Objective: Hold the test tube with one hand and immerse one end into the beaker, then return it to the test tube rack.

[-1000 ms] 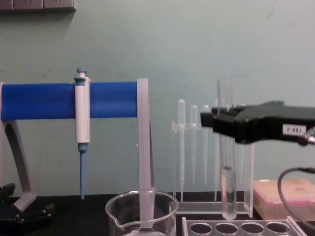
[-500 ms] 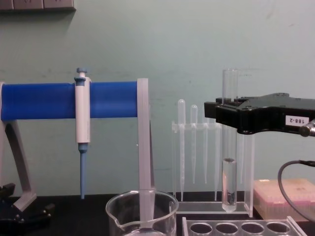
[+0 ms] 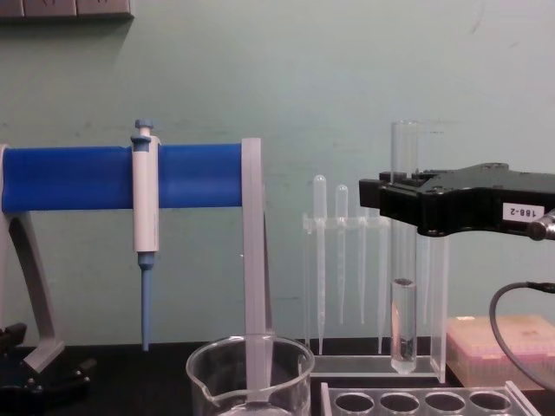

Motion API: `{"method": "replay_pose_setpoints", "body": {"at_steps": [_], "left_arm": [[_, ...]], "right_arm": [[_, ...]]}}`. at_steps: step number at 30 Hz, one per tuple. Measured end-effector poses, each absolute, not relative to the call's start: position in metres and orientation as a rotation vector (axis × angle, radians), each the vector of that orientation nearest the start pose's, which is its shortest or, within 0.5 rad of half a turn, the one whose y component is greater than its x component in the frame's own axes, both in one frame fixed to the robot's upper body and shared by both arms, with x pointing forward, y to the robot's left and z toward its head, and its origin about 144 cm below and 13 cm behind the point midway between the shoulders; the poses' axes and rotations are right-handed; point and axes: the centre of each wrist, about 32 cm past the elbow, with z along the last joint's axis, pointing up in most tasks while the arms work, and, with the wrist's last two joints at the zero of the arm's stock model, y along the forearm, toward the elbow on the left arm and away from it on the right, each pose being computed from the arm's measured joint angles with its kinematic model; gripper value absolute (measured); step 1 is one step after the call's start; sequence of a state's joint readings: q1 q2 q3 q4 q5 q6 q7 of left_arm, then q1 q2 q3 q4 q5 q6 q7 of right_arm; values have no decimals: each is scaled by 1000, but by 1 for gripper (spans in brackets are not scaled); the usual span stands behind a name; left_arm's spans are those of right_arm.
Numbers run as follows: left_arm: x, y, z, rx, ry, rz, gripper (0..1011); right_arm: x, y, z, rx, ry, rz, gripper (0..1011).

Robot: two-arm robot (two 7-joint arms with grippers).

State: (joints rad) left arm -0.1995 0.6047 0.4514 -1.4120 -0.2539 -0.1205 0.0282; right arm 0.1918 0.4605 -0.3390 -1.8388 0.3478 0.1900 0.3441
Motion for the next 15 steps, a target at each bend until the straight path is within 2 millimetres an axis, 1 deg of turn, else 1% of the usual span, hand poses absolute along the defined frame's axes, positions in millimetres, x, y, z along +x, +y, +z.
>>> {"method": "replay_pose_setpoints", "body": {"at_steps": [15], "left_arm": [[489, 310, 1140, 304, -285, 1248, 1000]], "right_arm": [[473, -228, 1262, -55, -180, -828, 227]]}}
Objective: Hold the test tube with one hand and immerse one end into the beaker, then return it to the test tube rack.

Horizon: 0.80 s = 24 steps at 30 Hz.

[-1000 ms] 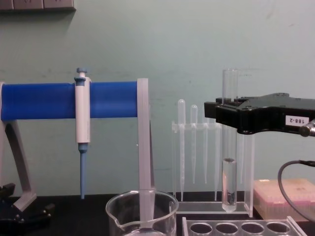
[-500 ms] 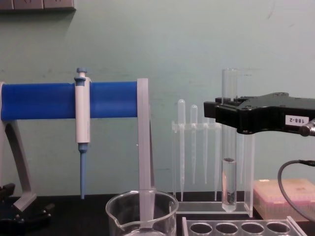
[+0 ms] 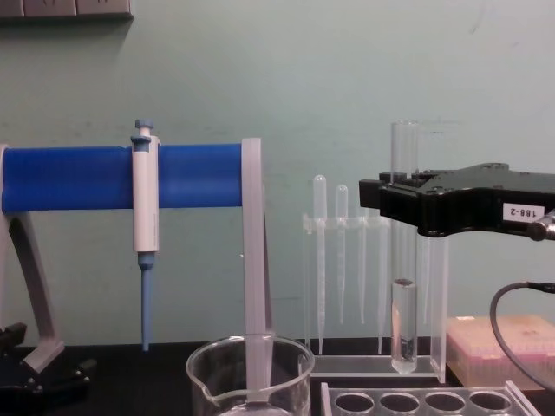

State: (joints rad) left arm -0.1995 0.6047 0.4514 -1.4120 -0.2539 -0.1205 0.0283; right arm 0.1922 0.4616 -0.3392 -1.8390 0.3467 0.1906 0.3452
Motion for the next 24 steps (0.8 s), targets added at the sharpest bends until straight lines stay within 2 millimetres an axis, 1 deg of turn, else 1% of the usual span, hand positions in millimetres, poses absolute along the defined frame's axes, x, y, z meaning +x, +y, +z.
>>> {"method": "replay_pose_setpoints", "body": {"at_steps": [24], "left_arm": [[489, 310, 1140, 304, -285, 1248, 1000]], "right_arm": [[473, -228, 1262, -55, -180, -828, 228]]}}
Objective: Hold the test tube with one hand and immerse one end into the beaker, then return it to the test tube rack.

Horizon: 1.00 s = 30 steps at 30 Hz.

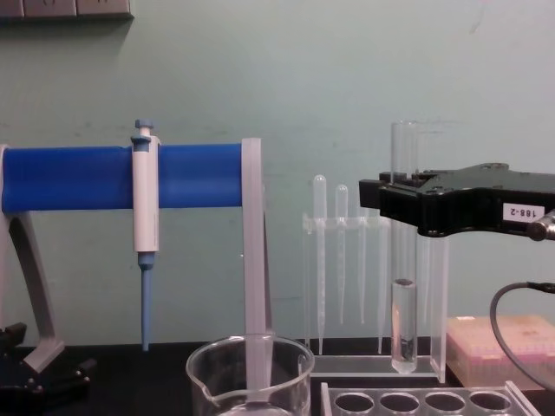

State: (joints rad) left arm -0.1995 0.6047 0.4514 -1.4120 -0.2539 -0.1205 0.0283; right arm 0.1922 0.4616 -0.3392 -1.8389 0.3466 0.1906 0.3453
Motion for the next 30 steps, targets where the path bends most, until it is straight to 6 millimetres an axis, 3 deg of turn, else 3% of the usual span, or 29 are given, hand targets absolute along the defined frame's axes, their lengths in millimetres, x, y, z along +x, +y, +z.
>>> {"method": "replay_pose_setpoints", "body": {"at_steps": [30], "left_arm": [[489, 310, 1140, 304, -285, 1248, 1000]], "right_arm": [[473, -228, 1262, -55, -180, -828, 227]]}}
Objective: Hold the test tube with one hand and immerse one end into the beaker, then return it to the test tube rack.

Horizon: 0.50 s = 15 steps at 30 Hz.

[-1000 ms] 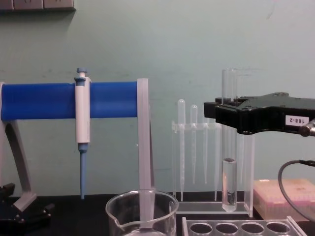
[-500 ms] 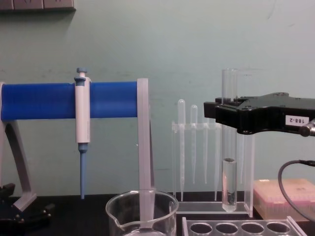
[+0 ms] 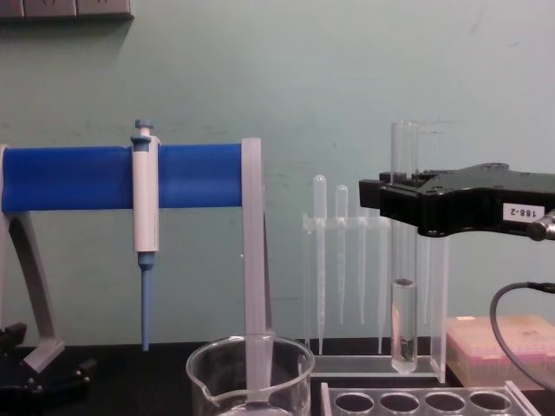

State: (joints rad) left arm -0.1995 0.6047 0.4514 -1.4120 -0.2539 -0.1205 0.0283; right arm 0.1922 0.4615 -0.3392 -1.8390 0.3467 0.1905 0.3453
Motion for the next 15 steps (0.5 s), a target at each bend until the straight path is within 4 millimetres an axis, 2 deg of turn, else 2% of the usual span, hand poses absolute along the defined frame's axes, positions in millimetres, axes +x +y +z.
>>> {"method": "replay_pose_setpoints", "body": {"at_steps": [15], "left_arm": [[489, 310, 1140, 305, -285, 1248, 1000]], "right_arm": [[473, -228, 1262, -55, -180, -828, 227]]}}
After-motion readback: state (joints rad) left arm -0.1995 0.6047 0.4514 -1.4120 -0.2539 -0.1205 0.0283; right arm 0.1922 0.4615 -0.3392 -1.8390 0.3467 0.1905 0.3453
